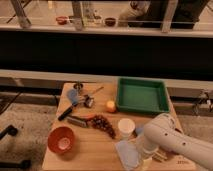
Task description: Wipe table surface with towel
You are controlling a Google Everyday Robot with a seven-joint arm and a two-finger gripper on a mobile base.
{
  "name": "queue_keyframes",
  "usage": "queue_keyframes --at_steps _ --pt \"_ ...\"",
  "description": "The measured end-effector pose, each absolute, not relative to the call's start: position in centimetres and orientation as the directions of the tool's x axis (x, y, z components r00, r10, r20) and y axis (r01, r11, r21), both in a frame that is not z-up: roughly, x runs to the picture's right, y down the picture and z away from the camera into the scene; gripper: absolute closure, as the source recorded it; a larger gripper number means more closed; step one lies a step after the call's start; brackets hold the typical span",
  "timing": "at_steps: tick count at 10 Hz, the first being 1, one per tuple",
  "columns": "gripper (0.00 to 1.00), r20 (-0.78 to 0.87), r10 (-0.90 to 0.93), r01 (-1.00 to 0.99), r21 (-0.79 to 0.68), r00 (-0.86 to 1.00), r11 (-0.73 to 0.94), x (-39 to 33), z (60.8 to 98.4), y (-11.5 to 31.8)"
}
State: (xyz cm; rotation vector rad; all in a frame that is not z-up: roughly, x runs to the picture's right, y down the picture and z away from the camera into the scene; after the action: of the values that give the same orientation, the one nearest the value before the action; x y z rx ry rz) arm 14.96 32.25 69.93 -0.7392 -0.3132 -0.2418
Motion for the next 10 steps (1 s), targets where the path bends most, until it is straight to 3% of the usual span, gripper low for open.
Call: queue_keyframes --at_steps 10 --pt "0.20 0.460 -0.091 0.376 -0.579 0.883 0.723 12.6 72.1 33.5"
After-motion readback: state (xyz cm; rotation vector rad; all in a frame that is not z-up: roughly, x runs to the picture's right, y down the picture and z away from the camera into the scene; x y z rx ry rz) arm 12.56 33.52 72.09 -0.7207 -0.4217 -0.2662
